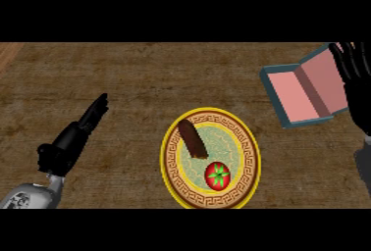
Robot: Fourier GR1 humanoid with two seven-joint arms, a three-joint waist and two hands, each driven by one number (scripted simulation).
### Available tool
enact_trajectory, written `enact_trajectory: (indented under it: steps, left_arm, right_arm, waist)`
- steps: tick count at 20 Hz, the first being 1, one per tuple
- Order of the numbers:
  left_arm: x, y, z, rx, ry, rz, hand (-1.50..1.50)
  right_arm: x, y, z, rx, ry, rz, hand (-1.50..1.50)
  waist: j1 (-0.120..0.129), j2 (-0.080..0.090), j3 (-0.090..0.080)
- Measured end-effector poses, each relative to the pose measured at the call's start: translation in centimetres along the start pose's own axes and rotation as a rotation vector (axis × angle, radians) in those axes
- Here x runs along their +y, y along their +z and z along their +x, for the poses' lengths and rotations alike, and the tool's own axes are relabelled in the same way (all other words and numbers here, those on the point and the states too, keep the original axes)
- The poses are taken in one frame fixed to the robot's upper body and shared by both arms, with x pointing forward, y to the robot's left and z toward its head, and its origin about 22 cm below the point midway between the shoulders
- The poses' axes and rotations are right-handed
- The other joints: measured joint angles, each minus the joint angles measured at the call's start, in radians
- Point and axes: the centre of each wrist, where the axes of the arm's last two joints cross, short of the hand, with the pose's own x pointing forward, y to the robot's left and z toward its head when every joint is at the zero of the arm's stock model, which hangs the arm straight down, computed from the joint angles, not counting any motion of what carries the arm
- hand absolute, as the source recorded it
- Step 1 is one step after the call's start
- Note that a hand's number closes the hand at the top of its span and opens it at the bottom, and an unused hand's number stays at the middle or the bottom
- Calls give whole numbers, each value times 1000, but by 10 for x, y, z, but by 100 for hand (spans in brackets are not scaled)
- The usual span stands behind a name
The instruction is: Pick the tomato from the plate and place it in the cardboard box
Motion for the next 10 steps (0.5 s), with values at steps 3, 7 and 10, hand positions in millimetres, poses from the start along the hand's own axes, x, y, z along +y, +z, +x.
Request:
enact_trajectory:
  steps: [3, 7, 10]
  left_arm:
    - [4, -2, 6, -41, -20, 13, 0]
    - [20, -9, 23, -116, -88, 50, 0]
    - [24, -9, 23, -139, -98, 43, 0]
  right_arm:
    - [4, -2, 24, -3, 56, -12, -150]
    - [6, 7, 61, 19, 243, -8, -150]
    - [5, 28, 70, 96, 414, -2, -150]
  waist:
    - [-6, -6, 16]
    - [-37, -18, 21]
    - [-43, -17, 25]
